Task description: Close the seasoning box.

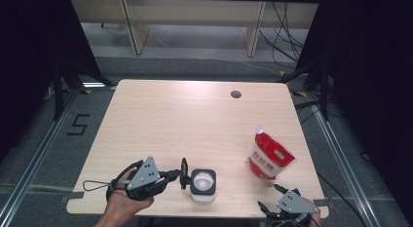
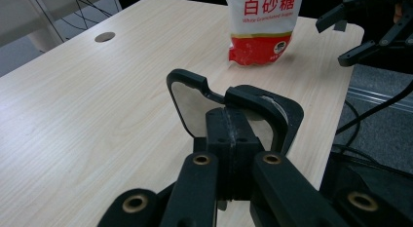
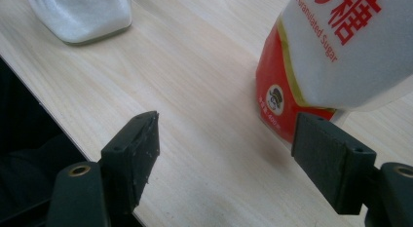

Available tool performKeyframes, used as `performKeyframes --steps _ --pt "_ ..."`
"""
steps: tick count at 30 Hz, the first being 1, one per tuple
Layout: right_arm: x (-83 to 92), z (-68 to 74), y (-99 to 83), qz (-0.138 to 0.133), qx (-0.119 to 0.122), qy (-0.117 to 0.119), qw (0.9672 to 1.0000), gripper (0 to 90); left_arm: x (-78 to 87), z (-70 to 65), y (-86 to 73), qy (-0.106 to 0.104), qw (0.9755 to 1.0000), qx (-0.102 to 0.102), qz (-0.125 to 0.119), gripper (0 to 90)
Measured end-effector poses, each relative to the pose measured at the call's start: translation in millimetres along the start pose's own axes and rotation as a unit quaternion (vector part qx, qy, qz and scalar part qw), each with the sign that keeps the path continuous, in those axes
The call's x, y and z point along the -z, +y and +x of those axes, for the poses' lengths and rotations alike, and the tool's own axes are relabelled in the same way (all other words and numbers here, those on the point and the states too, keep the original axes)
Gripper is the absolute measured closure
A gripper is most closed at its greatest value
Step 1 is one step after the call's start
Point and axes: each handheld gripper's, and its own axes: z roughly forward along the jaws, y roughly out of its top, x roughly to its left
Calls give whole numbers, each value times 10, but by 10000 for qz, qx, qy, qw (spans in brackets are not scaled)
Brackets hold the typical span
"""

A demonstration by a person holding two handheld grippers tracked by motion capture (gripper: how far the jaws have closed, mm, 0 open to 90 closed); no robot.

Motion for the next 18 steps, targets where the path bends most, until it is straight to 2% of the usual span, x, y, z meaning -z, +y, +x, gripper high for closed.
performKeyframes --steps 4,11,13,18 --pt "0 1 1 -6 -3 10 10000 268 -55 -11 22 -49 10000 -50 31 893" --pt "0 0 2 -22 29 -2 10000 268 -245 -100 78 -218 9997 -88 115 893" --pt "-4 1 4 -47 79 -12 10000 268 -301 -119 90 -288 9993 -165 161 893" --pt "-9 -4 4 -52 113 15 9999 268 -410 -175 101 -377 9990 -117 194 892"
